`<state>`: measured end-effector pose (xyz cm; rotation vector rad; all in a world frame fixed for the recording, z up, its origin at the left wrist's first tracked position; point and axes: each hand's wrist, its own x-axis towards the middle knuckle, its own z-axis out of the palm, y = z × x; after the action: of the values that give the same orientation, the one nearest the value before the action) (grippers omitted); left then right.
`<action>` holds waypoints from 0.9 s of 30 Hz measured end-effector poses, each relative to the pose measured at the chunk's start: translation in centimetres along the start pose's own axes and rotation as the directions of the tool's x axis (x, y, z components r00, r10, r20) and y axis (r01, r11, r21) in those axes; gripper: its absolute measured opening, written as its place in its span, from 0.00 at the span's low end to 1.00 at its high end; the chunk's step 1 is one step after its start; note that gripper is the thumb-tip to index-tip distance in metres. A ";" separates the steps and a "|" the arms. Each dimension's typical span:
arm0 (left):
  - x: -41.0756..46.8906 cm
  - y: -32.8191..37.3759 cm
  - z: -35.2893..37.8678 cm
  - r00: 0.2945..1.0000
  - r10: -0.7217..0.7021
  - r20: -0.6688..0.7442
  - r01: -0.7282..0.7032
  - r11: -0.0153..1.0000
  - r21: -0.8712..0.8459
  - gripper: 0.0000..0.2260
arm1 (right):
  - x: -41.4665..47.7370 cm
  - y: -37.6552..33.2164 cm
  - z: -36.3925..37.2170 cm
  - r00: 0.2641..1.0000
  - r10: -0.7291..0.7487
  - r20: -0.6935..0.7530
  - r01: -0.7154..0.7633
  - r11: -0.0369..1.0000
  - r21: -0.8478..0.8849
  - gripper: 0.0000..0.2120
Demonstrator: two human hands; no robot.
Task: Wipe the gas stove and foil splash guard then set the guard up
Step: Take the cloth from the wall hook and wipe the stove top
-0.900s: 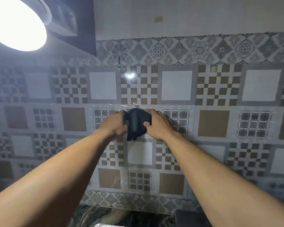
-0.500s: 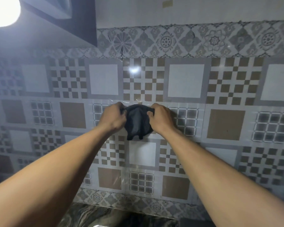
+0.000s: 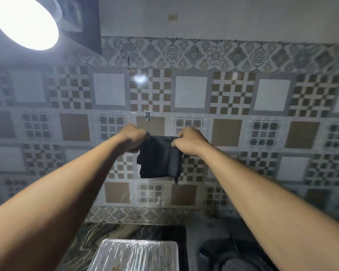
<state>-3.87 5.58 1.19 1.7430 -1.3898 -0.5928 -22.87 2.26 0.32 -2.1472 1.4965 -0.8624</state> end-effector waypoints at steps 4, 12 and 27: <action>-4.7 0.6 2.9 0.976 -0.069 0.206 0.104 0.981 -0.164 0.06 | -4.7 1.5 -0.3 0.989 0.055 0.134 -0.082 0.975 0.206 0.08; -10.7 2.0 7.6 0.871 -0.099 0.481 0.287 0.897 -0.336 0.26 | -9.6 7.0 -2.4 0.973 0.109 0.204 -0.175 0.922 0.345 0.15; -20.2 -6.3 29.5 0.976 0.194 0.099 -0.217 0.909 0.355 0.26 | -7.9 18.2 -0.2 0.959 -0.074 0.273 0.116 0.983 -0.141 0.14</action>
<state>-28.74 16.31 -22.96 1.8388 -1.7916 -0.2847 -37.62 3.14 -12.96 -2.3554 1.3714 -0.4725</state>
